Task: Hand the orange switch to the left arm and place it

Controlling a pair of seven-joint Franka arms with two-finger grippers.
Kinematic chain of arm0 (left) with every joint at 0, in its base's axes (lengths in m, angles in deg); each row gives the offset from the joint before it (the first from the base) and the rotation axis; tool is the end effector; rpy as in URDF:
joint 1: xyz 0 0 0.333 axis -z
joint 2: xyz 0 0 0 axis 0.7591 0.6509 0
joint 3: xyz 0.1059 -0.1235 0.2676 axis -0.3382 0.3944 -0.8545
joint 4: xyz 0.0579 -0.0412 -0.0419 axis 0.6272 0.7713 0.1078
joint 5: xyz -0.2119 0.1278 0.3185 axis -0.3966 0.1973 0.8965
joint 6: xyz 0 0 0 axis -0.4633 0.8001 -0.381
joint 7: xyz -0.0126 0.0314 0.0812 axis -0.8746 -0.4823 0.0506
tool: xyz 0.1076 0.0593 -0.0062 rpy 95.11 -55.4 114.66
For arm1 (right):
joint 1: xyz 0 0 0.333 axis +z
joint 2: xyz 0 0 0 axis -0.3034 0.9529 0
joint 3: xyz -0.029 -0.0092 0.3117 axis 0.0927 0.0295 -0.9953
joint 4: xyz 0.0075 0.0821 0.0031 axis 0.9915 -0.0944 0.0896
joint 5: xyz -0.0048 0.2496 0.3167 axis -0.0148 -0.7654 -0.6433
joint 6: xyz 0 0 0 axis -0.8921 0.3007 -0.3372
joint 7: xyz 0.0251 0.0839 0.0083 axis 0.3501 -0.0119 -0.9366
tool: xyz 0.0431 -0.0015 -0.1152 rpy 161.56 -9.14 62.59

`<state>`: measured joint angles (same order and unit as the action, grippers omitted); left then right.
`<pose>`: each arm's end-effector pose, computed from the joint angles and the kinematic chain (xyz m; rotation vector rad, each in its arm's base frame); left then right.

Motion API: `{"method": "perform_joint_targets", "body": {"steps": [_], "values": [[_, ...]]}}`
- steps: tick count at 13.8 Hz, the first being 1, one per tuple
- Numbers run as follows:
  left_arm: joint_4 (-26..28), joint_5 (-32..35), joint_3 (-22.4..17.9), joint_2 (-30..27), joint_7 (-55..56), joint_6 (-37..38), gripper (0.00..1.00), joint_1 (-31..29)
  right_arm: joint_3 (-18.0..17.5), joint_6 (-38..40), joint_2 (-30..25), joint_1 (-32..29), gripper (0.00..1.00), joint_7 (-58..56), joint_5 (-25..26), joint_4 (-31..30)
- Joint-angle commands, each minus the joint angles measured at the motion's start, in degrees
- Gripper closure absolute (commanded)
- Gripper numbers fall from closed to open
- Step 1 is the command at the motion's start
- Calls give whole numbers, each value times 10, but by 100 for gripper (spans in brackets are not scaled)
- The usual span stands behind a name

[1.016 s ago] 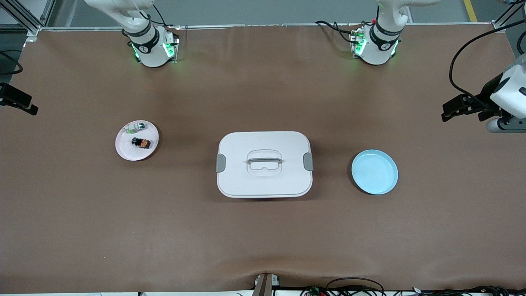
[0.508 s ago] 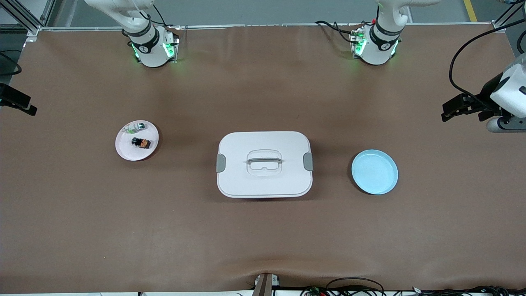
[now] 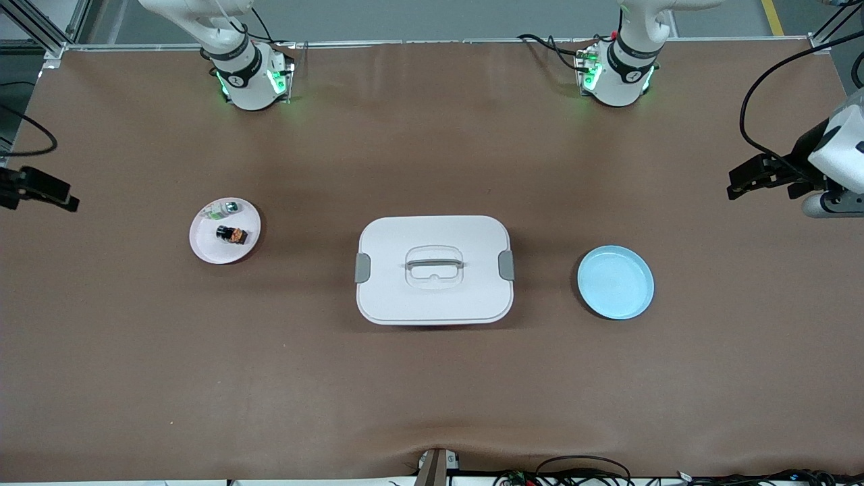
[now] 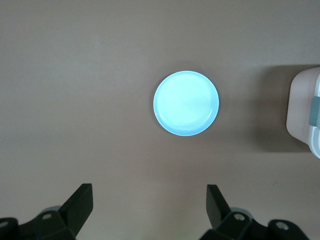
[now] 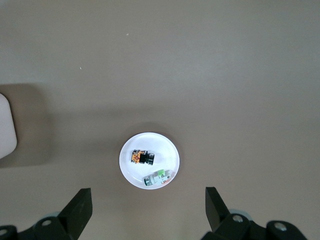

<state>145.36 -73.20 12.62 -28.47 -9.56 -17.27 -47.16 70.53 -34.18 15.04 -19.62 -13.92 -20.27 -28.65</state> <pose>0.5783 -0.0284 0.5857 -3.1366 0.0101 0.0504 0.6062 -0.0533 0.5829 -3.1309 0.0763 0.0866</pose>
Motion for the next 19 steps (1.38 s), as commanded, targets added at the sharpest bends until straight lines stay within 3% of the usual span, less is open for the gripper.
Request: {"method": "perform_joint_targets", "body": {"steps": [1,7,11,15,19], "values": [[-11,-2,0,2,-1,11,0,0,1,-7,21,4,0,2,2,3],[-11,0,0,2,-1,11,0,-3,2,-21,45,6,0,2,-5,-26],[-11,0,-2,2,-2,11,0,-4,2,-85,29,7,0,32,-8,-113],[-11,1,-3,2,-2,11,0,-4,0,-192,-18,8,0,59,-12,-244],[-11,1,-6,7,-3,11,0,-5,1,-268,-53,9,0,60,-42,-347]]}}
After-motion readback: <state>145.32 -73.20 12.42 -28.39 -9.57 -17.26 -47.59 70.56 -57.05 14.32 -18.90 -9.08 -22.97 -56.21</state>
